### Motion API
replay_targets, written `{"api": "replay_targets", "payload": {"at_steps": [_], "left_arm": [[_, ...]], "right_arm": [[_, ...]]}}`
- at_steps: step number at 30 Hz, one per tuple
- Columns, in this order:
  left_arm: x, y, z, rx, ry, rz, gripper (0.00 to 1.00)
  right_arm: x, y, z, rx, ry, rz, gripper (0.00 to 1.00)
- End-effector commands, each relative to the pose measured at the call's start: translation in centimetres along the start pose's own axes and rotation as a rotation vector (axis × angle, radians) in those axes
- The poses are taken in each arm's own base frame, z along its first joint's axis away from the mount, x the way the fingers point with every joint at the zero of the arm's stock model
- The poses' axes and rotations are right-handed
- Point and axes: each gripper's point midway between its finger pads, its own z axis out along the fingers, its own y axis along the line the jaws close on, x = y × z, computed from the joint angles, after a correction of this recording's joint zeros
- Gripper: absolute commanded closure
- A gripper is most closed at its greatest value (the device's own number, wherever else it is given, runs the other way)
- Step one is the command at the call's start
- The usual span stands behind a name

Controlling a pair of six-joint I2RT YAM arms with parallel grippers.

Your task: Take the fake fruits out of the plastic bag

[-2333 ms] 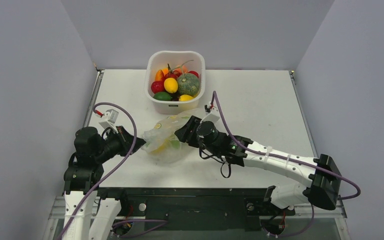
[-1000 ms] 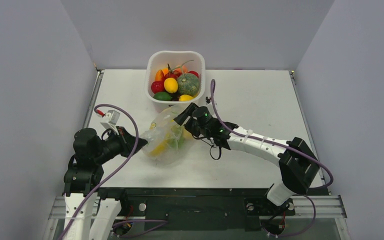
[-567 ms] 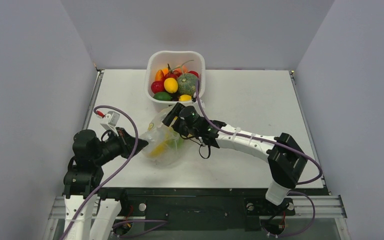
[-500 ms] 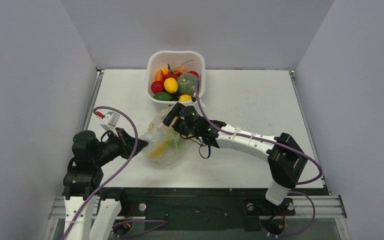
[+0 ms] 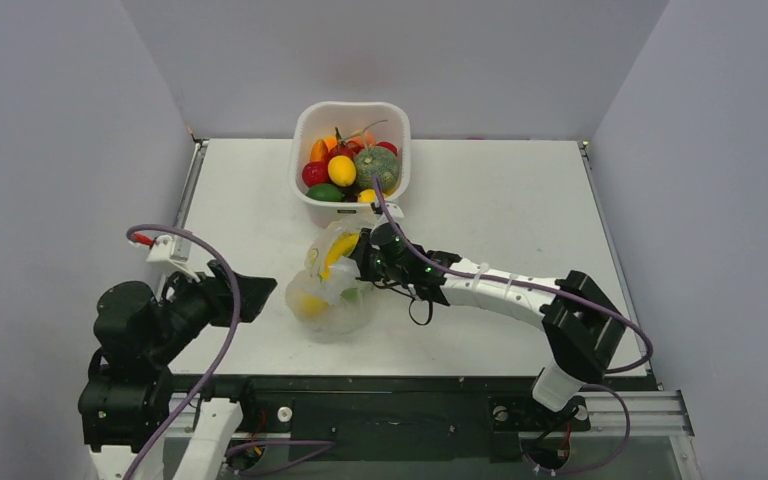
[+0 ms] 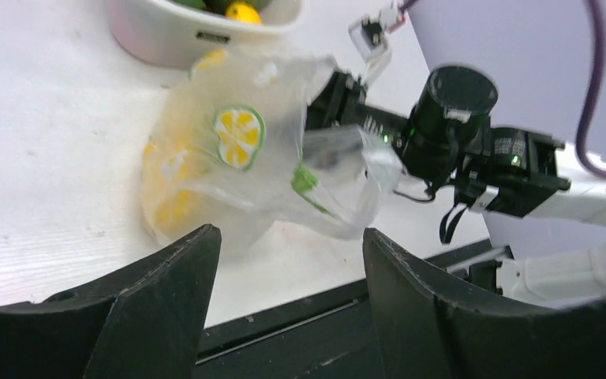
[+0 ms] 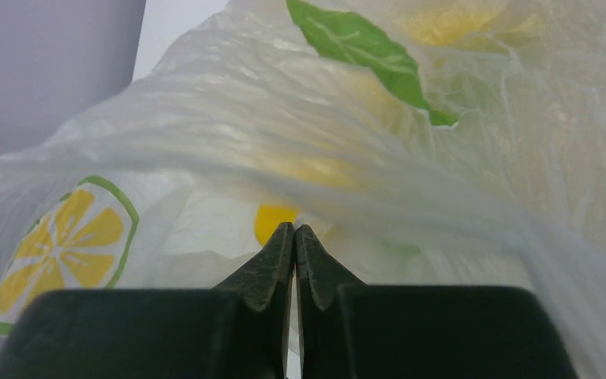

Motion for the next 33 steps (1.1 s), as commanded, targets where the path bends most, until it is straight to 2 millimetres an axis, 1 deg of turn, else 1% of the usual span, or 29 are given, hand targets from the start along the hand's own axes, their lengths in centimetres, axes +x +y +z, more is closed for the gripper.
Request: {"api": "replay_targets", "payload": {"at_steps": [1, 2, 3, 4, 5, 6, 7, 8, 9, 10, 11, 12, 13, 15, 16, 17, 18, 19, 20, 21, 22, 23, 24, 25, 26, 29, 33], "left_arm": [[-3.5, 0.1, -2.4, -0.137, -0.094, 0.02, 0.35], [-4.5, -0.4, -2.0, -0.119, -0.11, 0.017, 0.35], [-5.0, -0.7, -1.6, -0.104, -0.115, 0.016, 0.35], [-5.6, -1.2, -0.4, -0.063, -0.101, 0.011, 0.35], [-5.8, -1.5, 0.3, -0.036, -0.089, 0.011, 0.36], [-5.9, -1.5, 2.1, -0.002, -0.061, 0.004, 0.36], [-5.9, -1.2, 3.0, 0.003, -0.048, -0.002, 0.37], [-5.8, -0.6, 4.7, 0.009, -0.021, -0.002, 0.37], [-6.3, -0.7, 5.5, 0.028, -0.035, 0.017, 0.37], [-5.6, -0.2, 6.6, 0.029, -0.007, 0.029, 0.37], [-6.1, -0.5, 7.5, 0.048, -0.028, 0.055, 0.36], [-5.2, -0.7, 8.4, 0.064, -0.007, 0.088, 0.35], [-5.3, -0.8, 9.2, 0.071, -0.013, 0.115, 0.34], [-3.9, -1.4, 11.1, 0.063, 0.031, 0.194, 0.33], [-3.2, -2.3, 11.8, 0.065, 0.046, 0.254, 0.32], [-2.4, -2.5, 13.1, 0.055, 0.084, 0.281, 0.32], [-1.9, -3.5, 13.6, 0.053, 0.085, 0.338, 0.32], [-1.0, -3.5, 15.1, 0.02, 0.105, 0.385, 0.32], [-1.2, -4.1, 15.5, 0.016, 0.1, 0.404, 0.32], [-0.8, -4.5, 16.6, -0.001, 0.116, 0.44, 0.32], [-0.7, -4.6, 17.1, -0.01, 0.12, 0.456, 0.32], [-0.3, -4.7, 18.2, -0.035, 0.131, 0.493, 0.32], [-0.1, -4.8, 18.7, -0.049, 0.14, 0.517, 0.32], [0.7, -4.8, 19.7, -0.072, 0.166, 0.566, 0.32], [1.0, -4.8, 20.2, -0.087, 0.177, 0.585, 0.32], [2.7, -4.7, 22.0, -0.094, 0.224, 0.632, 0.32], [4.3, -4.3, 23.1, -0.087, 0.266, 0.653, 0.34]], "right_arm": [[-0.5, 1.2, -3.5, -0.131, -0.016, -0.159, 1.0], [0.1, 0.6, -3.7, -0.134, -0.008, -0.162, 1.0], [-0.2, 0.9, -4.3, -0.151, -0.018, -0.161, 1.0], [0.1, 0.3, -4.5, -0.145, -0.015, -0.159, 1.0], [-0.2, 0.5, -5.2, -0.16, -0.026, -0.16, 1.0], [-0.3, 0.5, -5.7, -0.169, -0.035, -0.17, 1.0], [-0.3, 0.4, -6.0, -0.173, -0.038, -0.175, 1.0], [-0.3, 0.2, -6.4, -0.18, -0.049, -0.184, 1.0], [-0.4, 0.3, -6.7, -0.188, -0.053, -0.186, 1.0], [-0.4, -0.2, -6.8, -0.186, -0.053, -0.183, 1.0], [-0.4, -0.1, -7.0, -0.198, -0.048, -0.176, 1.0], [-0.5, -0.7, -7.0, -0.193, -0.047, -0.166, 1.0], [-0.4, -0.5, -7.1, -0.211, -0.04, -0.158, 1.0], [-0.2, -0.9, -7.3, -0.219, -0.034, -0.149, 1.0], [-0.2, -1.0, -7.4, -0.219, -0.034, -0.147, 1.0], [-0.2, -1.0, -7.5, -0.225, -0.032, -0.145, 1.0], [-0.1, -1.0, -7.6, -0.227, -0.032, -0.144, 1.0], [-0.1, -0.9, -7.7, -0.234, -0.03, -0.143, 1.0], [0.0, -0.9, -7.8, -0.24, -0.027, -0.143, 1.0], [0.1, -1.0, -7.8, -0.243, -0.026, -0.139, 1.0], [0.2, -0.9, -8.0, -0.25, -0.023, -0.138, 1.0], [0.3, -0.9, -8.0, -0.253, -0.021, -0.135, 1.0], [0.4, -0.8, -8.1, -0.261, -0.019, -0.134, 1.0], [0.6, -0.9, -8.2, -0.262, -0.015, -0.127, 1.0], [0.5, -0.7, -8.4, -0.272, -0.016, -0.125, 1.0], [0.8, -0.8, -9.1, -0.285, -0.017, -0.112, 1.0], [1.1, -1.2, -9.9, -0.294, -0.016, -0.107, 1.0]]}}
